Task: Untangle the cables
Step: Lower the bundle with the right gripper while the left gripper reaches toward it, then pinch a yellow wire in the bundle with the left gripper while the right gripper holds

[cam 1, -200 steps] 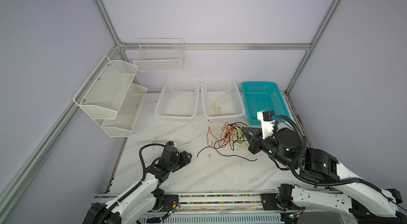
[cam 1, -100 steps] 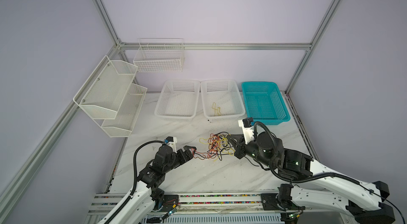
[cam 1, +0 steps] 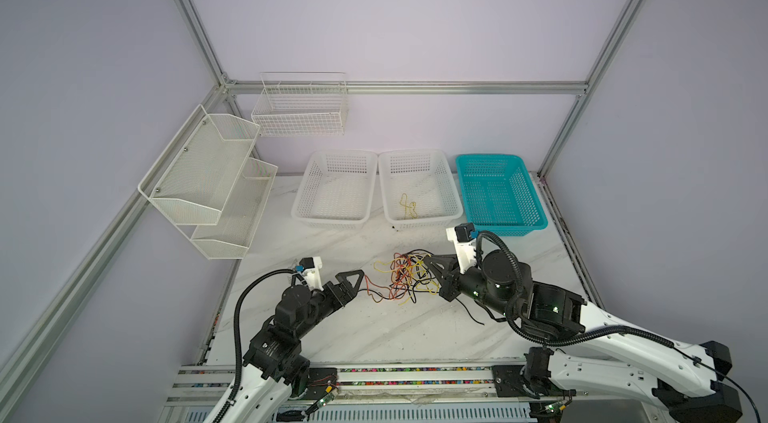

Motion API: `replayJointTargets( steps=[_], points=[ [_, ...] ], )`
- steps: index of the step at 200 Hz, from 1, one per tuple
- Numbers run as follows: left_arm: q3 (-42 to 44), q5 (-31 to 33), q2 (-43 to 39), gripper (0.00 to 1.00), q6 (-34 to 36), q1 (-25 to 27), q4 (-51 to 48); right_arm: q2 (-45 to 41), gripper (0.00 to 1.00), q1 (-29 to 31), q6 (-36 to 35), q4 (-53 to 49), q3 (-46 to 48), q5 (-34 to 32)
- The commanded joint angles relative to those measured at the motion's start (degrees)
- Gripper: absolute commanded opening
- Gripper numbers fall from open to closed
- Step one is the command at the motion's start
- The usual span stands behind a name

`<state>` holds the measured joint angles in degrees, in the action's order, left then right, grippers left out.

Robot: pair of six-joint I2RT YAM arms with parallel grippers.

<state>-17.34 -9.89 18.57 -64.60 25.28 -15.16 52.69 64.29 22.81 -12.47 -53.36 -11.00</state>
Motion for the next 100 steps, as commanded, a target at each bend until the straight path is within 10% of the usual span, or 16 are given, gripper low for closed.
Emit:
replayJointTargets(
  steps=[1,100],
  points=[
    [0.6,2.2,-3.0,0.98,-4.7,0.3,0.2,0.9,0.00,-0.1,-0.2,3.5,-0.2,-0.7],
    [-7.2,-4.4,14.8,0.95,1.4,2.1,5.4,3.4,0.00,-0.1,0.4,8.0,2.8,6.6]
  ],
)
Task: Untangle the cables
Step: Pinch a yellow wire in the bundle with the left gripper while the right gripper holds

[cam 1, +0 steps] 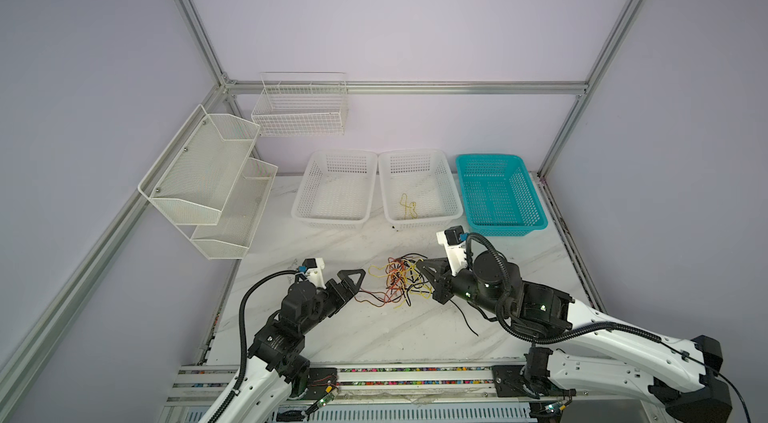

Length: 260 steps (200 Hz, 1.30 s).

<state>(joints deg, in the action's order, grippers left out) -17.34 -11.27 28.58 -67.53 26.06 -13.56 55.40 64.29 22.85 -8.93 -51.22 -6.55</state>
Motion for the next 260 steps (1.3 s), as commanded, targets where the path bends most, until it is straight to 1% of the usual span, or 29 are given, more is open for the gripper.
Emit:
replayJointTargets(
  steps=[1,22,36,56,67,79,92,127,145,153,174,186,204,209,233,247,260],
  points=[
    [-7.5,-3.2,5.1,0.95,4.6,1.3,3.8,0.7,0.00,-0.1,0.4,4.5,0.7,2.1],
    [-11.3,-4.9,10.8,0.94,9.6,2.9,3.4,0.9,0.00,-0.1,0.3,5.6,0.9,3.5],
    [-12.4,-5.4,14.3,0.92,11.6,4.1,2.9,1.2,0.00,-0.1,0.2,6.2,1.1,4.6],
    [-12.1,-3.5,16.6,0.90,11.5,5.4,2.9,1.7,0.00,-0.1,-1.4,6.9,1.2,6.0],
    [-11.4,-2.3,16.5,0.89,11.0,5.8,3.6,1.7,0.00,-0.1,-2.0,7.3,1.5,6.9],
    [-11.0,-1.1,15.6,0.85,10.5,5.8,4.3,1.5,0.00,-0.1,-2.2,8.0,2.1,7.9],
    [-10.4,-0.8,15.1,0.77,9.9,5.7,5.8,1.1,0.00,-0.1,-2.3,9.0,2.8,8.9],
    [-10.5,-1.3,15.8,0.45,9.4,6.2,7.3,1.2,0.00,0.0,-2.4,9.5,3.6,9.5],
    [-10.1,-1.1,15.9,0.33,9.1,6.5,8.0,1.3,0.00,-0.1,-2.4,9.6,3.7,9.4],
    [-10.0,-1.0,15.9,0.29,8.9,6.6,8.3,1.3,0.00,-0.1,-2.4,9.7,3.9,9.4],
    [-9.3,-1.0,16.0,0.25,8.6,6.9,9.7,1.1,0.00,-0.1,-2.1,10.2,4.5,9.6],
    [-9.1,-1.1,16.2,0.19,8.5,7.1,10.2,1.1,0.00,0.0,-2.0,10.3,4.7,9.6],
    [-8.9,-0.8,15.7,0.04,8.6,7.0,10.2,0.6,0.00,0.0,-1.7,10.5,5.1,8.5],
    [-8.9,-0.5,15.4,0.00,8.8,7.0,9.9,0.4,0.00,-0.1,-0.4,10.3,5.4,7.6],
    [-9.9,2.8,12.9,0.00,10.8,7.1,4.8,0.2,0.00,-0.1,2.7,8.1,5.8,1.1],
    [-11.2,7.0,12.0,0.00,12.1,7.1,-1.6,0.7,0.00,-0.7,4.6,5.1,5.4,-4.1],
    [-12.3,10.7,11.0,0.00,13.8,6.9,-6.9,0.3,0.00,-2.3,6.3,2.9,5.4,-7.1]
  ],
)
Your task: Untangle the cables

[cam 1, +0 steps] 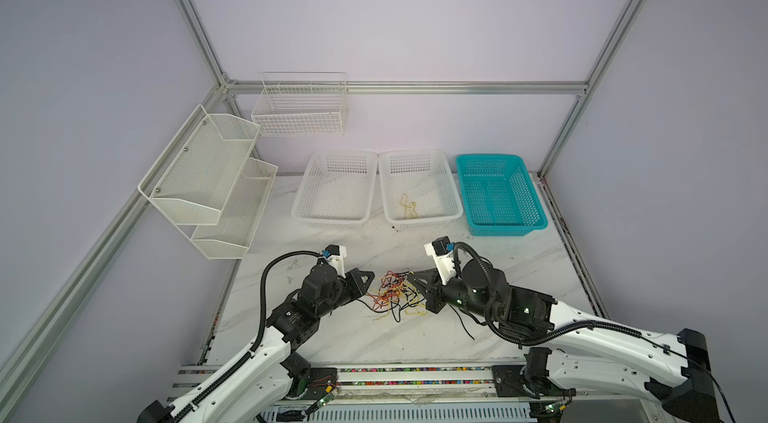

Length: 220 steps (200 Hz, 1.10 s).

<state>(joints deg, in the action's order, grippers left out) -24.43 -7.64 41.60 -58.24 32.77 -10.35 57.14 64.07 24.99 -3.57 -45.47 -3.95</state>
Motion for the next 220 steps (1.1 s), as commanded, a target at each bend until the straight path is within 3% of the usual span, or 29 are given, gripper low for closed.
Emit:
replayJointTargets(
  steps=[1,17,61,112,151,181,201,220],
  points=[
    [-5.2,7.4,-2.1,0.00,4.7,0.3,-10.5,-1.4,0.00,-2.0,4.2,-2.5,-0.3,-9.7],
    [-6.0,11.0,-3.3,0.00,6.3,0.0,-15.8,-3.6,0.00,-6.7,6.3,-5.0,0.2,-10.5],
    [-7.3,16.4,-5.5,0.00,9.6,-2.7,-24.6,-9.4,0.00,-25.7,7.1,-11.1,2.3,-2.0],
    [-9.0,17.4,-8.1,0.00,13.2,-8.2,-30.6,-9.6,0.00,-38.0,6.2,-15.1,1.9,4.5],
    [-9.1,18.0,-9.4,0.00,12.5,-8.6,-30.7,-7.1,0.00,-41.5,6.7,-14.5,3.8,10.7],
    [-11.2,18.9,-11.8,0.00,12.3,-8.8,-32.2,-4.7,0.00,-41.6,5.4,-14.7,4.3,10.5],
    [-10.6,14.0,-11.7,0.00,12.4,-8.8,-29.1,-3.2,0.33,-41.5,3.1,-12.2,4.3,16.4],
    [-9.2,8.0,-9.3,0.00,11.6,-8.7,-24.7,-4.3,0.49,-41.2,3.2,-7.5,4.9,21.5]
  ],
)
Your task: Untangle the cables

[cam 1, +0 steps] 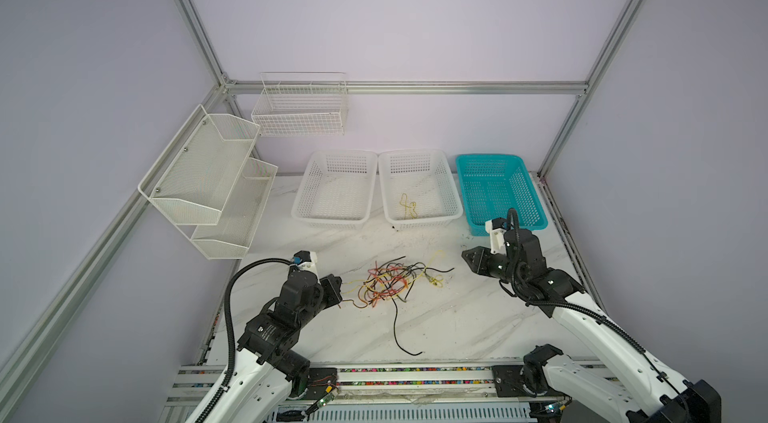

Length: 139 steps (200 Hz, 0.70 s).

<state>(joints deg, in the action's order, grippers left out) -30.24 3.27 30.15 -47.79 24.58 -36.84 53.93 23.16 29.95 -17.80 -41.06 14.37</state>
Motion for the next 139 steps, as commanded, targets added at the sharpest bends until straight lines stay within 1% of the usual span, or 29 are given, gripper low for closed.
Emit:
replayJointTargets(
  steps=[1,8,17,23,32,38,43,53,66,87,98,139],
  points=[
    [-3.4,-3.1,2.3,0.00,1.1,-0.6,1.9,-1.0,0.49,-0.3,-1.8,6.7,0.4,3.2],
    [-3.2,-4.6,3.2,0.00,1.0,-0.5,3.2,-1.4,0.53,0.4,-1.6,8.4,0.5,4.0],
    [-3.5,-6.1,4.3,0.00,0.7,-0.5,4.5,-1.0,0.54,1.8,-2.2,9.9,-0.1,5.2],
    [-3.8,-6.8,4.8,0.00,0.6,-0.5,5.1,-0.2,0.55,3.8,-2.5,11.1,-0.7,6.1],
    [-4.4,-7.6,5.3,0.00,0.4,-0.5,5.8,1.2,0.55,7.3,-3.1,12.1,-1.5,5.5],
    [-5.0,-7.8,5.4,0.00,0.4,-0.5,6.1,2.6,0.55,10.7,-3.6,12.6,-2.1,3.8],
    [-5.6,-8.0,5.4,0.00,0.5,-0.5,6.1,4.0,0.55,14.2,-4.0,12.9,-2.6,0.7],
    [-6.8,-8.2,5.5,0.00,0.8,-0.4,6.0,6.5,0.55,19.4,-4.8,13.7,-3.0,-3.2],
    [-8.2,-8.6,5.6,0.00,1.0,-0.4,5.6,9.6,0.55,23.3,-5.3,16.0,-2.6,-4.4],
    [-9.4,-9.3,5.2,0.00,1.0,-0.4,5.3,13.4,0.53,26.1,-5.6,20.2,-1.2,-3.8],
    [-9.5,-9.2,4.6,0.00,1.0,-0.4,5.3,15.2,0.53,27.0,-5.5,20.7,-0.9,-4.0],
    [-9.7,-8.5,2.4,0.00,1.0,-0.4,5.1,19.4,0.53,27.5,-2.0,23.9,1.9,-4.2]
  ],
)
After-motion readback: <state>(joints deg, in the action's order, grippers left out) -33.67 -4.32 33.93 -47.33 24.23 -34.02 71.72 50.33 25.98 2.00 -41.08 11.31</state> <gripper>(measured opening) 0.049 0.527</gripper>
